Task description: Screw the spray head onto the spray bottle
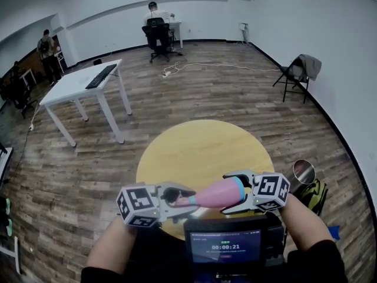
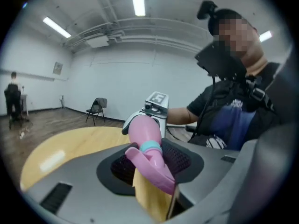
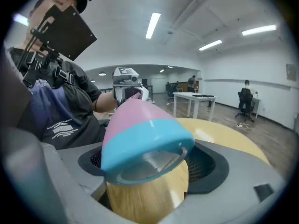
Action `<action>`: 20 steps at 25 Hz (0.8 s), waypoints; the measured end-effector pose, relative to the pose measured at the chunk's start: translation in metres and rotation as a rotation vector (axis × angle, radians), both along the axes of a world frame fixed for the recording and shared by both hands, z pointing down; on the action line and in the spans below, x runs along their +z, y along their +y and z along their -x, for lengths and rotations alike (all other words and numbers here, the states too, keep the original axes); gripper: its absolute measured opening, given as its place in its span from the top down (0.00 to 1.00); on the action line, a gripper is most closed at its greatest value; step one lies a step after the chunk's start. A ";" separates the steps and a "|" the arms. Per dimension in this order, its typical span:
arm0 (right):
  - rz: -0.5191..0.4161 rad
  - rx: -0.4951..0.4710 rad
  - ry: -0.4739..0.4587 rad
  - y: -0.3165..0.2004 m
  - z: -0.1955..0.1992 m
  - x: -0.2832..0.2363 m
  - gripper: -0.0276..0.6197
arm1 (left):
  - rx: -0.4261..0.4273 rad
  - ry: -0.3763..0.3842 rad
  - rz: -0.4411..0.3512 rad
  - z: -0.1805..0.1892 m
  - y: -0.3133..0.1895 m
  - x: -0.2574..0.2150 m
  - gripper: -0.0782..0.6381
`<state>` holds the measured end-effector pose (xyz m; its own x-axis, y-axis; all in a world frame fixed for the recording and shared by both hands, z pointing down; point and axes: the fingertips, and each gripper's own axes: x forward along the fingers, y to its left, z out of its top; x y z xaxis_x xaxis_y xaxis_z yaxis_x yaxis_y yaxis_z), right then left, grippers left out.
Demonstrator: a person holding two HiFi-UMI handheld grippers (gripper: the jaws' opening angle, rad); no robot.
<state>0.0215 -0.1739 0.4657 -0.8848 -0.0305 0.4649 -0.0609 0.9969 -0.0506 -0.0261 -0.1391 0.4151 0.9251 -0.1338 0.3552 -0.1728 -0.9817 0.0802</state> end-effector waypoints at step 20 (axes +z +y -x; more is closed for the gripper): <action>-0.692 -0.074 -0.126 0.018 0.010 -0.090 0.03 | 0.127 0.472 0.573 0.018 -0.004 -0.037 0.65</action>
<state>0.0119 -0.1560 0.3759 -0.9418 -0.2193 0.2549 -0.0266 0.8042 0.5938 -0.0438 -0.1431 0.3782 0.9924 0.0707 -0.1006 0.1182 -0.7739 0.6222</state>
